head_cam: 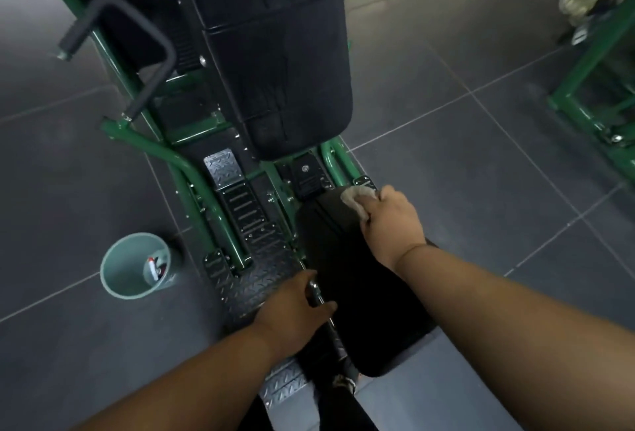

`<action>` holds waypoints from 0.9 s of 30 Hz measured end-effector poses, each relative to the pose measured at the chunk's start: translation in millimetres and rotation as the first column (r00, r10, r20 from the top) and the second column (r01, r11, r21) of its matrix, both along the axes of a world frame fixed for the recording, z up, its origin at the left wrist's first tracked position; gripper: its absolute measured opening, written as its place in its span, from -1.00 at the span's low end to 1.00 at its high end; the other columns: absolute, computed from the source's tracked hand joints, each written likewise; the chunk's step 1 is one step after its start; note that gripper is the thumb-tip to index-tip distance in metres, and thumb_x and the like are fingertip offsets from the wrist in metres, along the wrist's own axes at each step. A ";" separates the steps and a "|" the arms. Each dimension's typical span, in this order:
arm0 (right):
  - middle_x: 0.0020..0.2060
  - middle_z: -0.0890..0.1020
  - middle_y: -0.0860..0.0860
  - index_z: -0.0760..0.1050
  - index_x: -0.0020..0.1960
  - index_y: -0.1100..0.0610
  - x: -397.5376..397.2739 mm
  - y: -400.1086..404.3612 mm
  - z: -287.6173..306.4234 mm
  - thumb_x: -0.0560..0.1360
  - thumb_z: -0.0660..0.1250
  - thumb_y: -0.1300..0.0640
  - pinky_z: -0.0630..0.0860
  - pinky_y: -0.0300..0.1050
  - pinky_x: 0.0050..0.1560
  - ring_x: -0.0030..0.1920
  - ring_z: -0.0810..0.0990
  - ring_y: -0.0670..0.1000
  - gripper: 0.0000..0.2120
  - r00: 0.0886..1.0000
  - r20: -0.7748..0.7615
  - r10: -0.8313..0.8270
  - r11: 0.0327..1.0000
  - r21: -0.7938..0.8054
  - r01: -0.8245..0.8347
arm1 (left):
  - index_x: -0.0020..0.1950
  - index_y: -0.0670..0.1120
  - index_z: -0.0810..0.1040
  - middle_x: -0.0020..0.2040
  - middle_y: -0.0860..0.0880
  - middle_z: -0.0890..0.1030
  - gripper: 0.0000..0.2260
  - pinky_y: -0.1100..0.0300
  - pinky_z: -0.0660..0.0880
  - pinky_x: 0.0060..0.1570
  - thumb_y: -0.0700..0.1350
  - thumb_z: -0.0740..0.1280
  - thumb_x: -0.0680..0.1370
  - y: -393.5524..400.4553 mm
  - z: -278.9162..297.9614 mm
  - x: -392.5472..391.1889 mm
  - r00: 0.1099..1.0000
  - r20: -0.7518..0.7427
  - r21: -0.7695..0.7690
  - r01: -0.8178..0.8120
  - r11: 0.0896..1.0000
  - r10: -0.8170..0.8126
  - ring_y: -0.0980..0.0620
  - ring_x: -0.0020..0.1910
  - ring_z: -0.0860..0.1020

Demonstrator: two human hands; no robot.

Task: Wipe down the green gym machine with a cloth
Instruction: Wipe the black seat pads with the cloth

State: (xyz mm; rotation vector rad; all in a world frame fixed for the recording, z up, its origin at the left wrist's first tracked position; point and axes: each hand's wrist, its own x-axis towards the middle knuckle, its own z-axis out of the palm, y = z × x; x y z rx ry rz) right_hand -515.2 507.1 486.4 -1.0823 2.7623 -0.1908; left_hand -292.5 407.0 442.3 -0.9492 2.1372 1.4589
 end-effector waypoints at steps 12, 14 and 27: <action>0.31 0.41 0.08 0.48 0.44 -0.21 -20.6 -111.5 -60.5 0.65 0.11 0.14 0.50 0.33 0.30 0.33 0.45 0.22 -0.55 0.938 0.319 0.133 0.881 0.396 -0.260 | 0.40 0.05 0.54 0.04 0.22 0.59 -0.55 0.54 0.42 0.03 0.04 0.53 0.54 -8.1 -8.0 43.7 0.993 0.024 0.078 -0.121 0.990 0.119 0.30 0.03 0.59; 0.27 0.42 0.06 0.53 0.32 -0.18 -17.0 -114.8 -65.4 0.64 0.13 0.13 0.49 0.35 0.29 0.30 0.46 0.20 -0.62 0.932 0.327 0.156 0.874 0.393 -0.285 | 0.39 0.06 0.54 0.06 0.18 0.61 -0.56 0.49 0.46 0.06 0.04 0.53 0.55 -12.6 -12.1 47.7 0.990 0.034 0.091 -0.136 0.987 0.134 0.26 0.05 0.60; 0.22 0.40 -0.05 0.42 0.23 -0.19 -9.3 -94.3 -63.1 0.53 0.29 0.19 0.51 0.13 0.24 0.21 0.45 0.09 -0.63 0.833 0.407 0.376 0.804 0.304 -0.511 | 0.37 0.02 0.54 0.07 0.09 0.64 -0.65 0.58 0.42 -0.14 0.00 0.48 0.60 -41.1 -18.3 11.6 0.971 0.048 0.125 -0.236 0.964 0.232 0.23 0.01 0.60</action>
